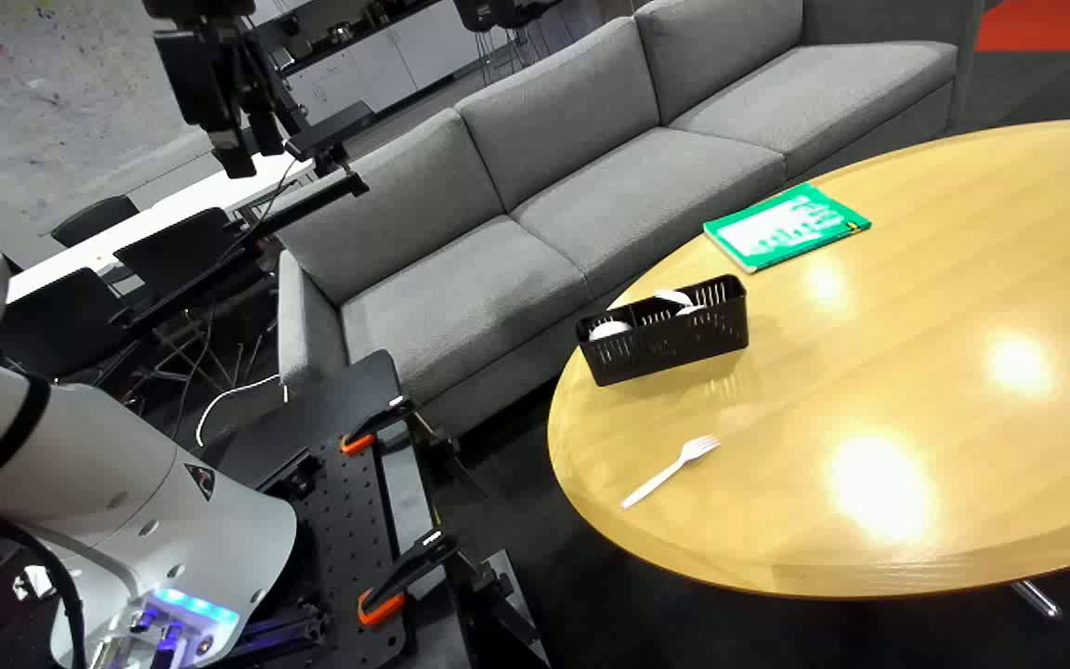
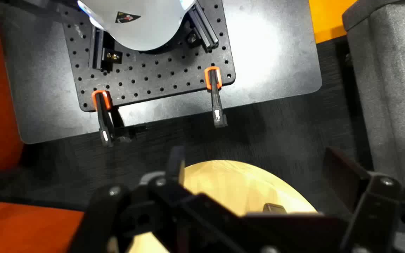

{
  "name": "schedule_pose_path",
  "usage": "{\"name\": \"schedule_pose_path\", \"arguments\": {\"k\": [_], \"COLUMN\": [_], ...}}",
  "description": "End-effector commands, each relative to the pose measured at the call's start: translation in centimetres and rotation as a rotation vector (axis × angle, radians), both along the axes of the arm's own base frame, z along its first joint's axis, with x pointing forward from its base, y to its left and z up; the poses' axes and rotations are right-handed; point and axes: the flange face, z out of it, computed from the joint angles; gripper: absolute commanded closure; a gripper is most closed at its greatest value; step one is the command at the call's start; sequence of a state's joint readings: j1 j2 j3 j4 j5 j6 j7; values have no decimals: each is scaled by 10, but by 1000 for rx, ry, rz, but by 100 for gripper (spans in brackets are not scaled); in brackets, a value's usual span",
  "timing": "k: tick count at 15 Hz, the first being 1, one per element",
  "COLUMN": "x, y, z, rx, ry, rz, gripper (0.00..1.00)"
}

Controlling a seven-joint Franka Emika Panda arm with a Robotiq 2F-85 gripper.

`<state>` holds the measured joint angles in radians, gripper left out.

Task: Place the white fork inside the black cutlery holder

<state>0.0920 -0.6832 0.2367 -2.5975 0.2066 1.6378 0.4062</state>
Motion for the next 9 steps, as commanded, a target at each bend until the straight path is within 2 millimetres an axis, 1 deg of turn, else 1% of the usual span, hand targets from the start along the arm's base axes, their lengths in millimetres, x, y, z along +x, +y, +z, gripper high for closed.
{"name": "schedule_pose_path", "arguments": {"k": [1, 6, 9], "x": [0, 0, 12], "y": [0, 0, -9], "z": [1, 1, -22], "rx": [0, 0, 11], "ry": [1, 1, -46], "rz": [0, 0, 44], "gripper": [0, 0, 0]}}
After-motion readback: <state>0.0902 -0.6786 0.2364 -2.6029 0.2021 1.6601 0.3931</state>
